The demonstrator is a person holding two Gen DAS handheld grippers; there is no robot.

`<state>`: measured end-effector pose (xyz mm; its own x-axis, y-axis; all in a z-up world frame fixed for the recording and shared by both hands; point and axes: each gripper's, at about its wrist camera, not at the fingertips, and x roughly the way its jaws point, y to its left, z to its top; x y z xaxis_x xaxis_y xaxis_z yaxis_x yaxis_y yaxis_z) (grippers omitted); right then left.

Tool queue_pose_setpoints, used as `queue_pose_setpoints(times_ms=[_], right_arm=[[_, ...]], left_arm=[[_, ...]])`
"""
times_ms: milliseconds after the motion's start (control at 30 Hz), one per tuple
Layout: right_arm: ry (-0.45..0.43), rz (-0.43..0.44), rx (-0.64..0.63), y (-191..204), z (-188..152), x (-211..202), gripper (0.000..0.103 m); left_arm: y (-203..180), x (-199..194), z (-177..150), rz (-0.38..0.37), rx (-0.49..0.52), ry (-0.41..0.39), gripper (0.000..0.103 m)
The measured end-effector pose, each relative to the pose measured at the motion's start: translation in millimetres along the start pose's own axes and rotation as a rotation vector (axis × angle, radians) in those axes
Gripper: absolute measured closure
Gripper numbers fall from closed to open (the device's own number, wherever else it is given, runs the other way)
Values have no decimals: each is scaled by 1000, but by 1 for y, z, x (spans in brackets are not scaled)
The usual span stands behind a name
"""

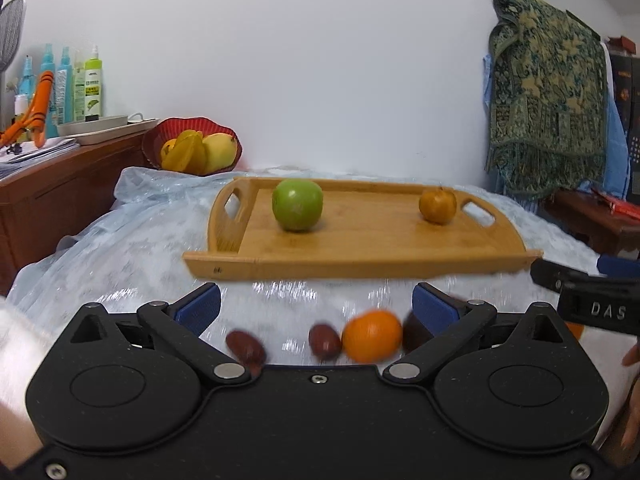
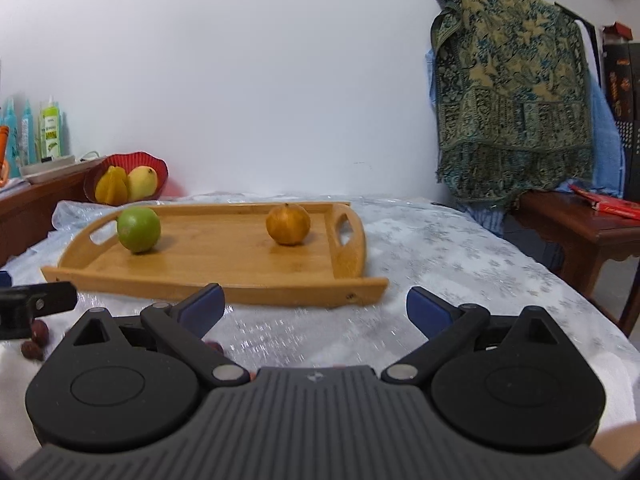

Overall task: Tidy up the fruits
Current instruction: 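Withdraw both tools from the tray back toward the remaining fruit, then grasp a red date with the left tool while the right tool grasps a tangerine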

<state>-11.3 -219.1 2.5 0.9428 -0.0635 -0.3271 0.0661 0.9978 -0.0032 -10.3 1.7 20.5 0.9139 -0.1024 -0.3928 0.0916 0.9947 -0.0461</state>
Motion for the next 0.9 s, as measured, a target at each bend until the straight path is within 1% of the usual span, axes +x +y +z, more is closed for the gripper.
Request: queue_pose_setpoints(times_ms=[67, 133, 167, 200, 233, 267, 333, 400, 500, 600, 667, 767, 900], right_arm=[[16, -11, -4, -3, -6, -3, 3], [32, -11, 16, -8, -9, -6, 7], [40, -7, 35, -12, -10, -7, 9], [49, -4, 52, -15, -11, -7, 10], [57, 1, 65, -17, -13, -8, 12], [65, 3, 75, -19, -15, -9, 14], [78, 7, 80, -20, -20, -10, 17], [84, 16, 70, -19, -23, -11, 20], [84, 29, 43, -15, -26, -14, 24], [84, 34, 28, -12, -28, -15, 29], [90, 29, 23, -11, -28, -13, 36], [105, 23, 33, -11, -29, -9, 42], [127, 21, 62, -13, -30, -4, 46]], left_arm=[[0, -6, -7, 18, 10, 6, 2], [3, -10, -10, 25, -5, 22, 9], [6, -10, -11, 30, -22, 25, 11], [10, -10, -11, 32, -35, 27, 16], [13, -10, -11, 32, -43, 31, 23], [15, -9, -11, 35, -46, 38, 27], [16, -7, -13, 47, -42, 58, 36], [16, -4, -15, 63, -33, 77, 44], [18, -1, -20, 84, -31, 99, 50], [20, 2, -23, 101, -39, 118, 61], [21, 5, -24, 107, -44, 131, 63], [22, 9, -26, 121, -47, 140, 64], [23, 13, -27, 124, -57, 150, 66]])
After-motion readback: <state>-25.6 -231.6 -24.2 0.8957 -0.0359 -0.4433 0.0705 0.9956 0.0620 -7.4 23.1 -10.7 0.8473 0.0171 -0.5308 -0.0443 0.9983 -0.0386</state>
